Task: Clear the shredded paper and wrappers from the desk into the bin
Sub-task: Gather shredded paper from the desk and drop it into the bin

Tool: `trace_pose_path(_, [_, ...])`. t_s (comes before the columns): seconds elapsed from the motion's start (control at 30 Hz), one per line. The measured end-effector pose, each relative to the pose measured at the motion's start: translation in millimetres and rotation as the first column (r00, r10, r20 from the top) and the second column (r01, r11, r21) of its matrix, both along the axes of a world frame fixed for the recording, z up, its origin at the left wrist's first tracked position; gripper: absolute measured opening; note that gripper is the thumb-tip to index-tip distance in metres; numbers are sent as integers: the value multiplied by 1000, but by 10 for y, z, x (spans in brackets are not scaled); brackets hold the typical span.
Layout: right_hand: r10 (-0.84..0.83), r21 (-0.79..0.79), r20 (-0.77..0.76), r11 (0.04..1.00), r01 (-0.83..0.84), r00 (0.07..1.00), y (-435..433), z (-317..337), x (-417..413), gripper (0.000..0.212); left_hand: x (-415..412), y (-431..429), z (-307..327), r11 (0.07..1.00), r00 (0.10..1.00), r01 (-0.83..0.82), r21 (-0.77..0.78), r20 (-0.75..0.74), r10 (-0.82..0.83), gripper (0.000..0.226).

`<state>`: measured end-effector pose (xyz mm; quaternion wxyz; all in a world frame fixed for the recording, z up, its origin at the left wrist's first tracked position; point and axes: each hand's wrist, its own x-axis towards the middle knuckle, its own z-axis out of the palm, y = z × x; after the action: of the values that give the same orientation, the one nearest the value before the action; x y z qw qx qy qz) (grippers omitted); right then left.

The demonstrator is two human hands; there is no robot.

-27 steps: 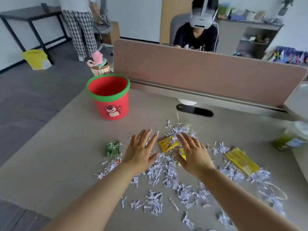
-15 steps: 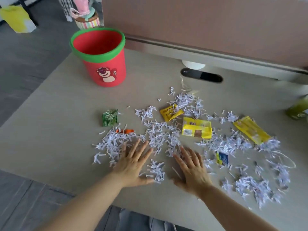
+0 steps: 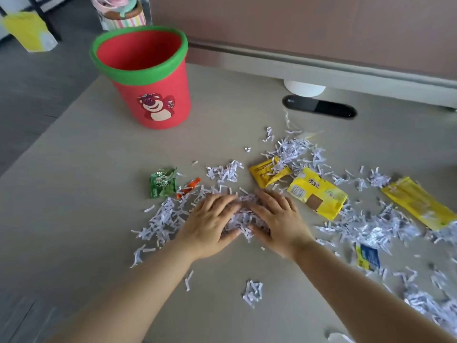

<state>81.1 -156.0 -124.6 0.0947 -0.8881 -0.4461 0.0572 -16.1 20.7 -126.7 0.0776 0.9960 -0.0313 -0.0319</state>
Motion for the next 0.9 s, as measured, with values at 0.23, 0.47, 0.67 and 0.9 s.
trace_pose_path(0.23, [56, 254, 136, 963, -89, 989, -50, -138, 5, 25, -41, 25, -152, 998, 959, 40, -54, 282, -24, 23])
trace_pose_path(0.47, [110, 222, 299, 958, -181, 948, 32, -136, -31, 25, -77, -18, -176, 998, 906, 57, 23, 418, -62, 28])
trace_pose_path(0.67, [-53, 193, 114, 981, 30, 992, 35, 30, -262, 21, -159, -107, -59, 996, 960, -73, -51, 266, 84, 21])
trace_pose_path(0.9, [-99, 344, 83, 937, 65, 992, 168, 297, -411, 28, -421, -12, 177, 967, 863, -172, -188, 445, 240, 28])
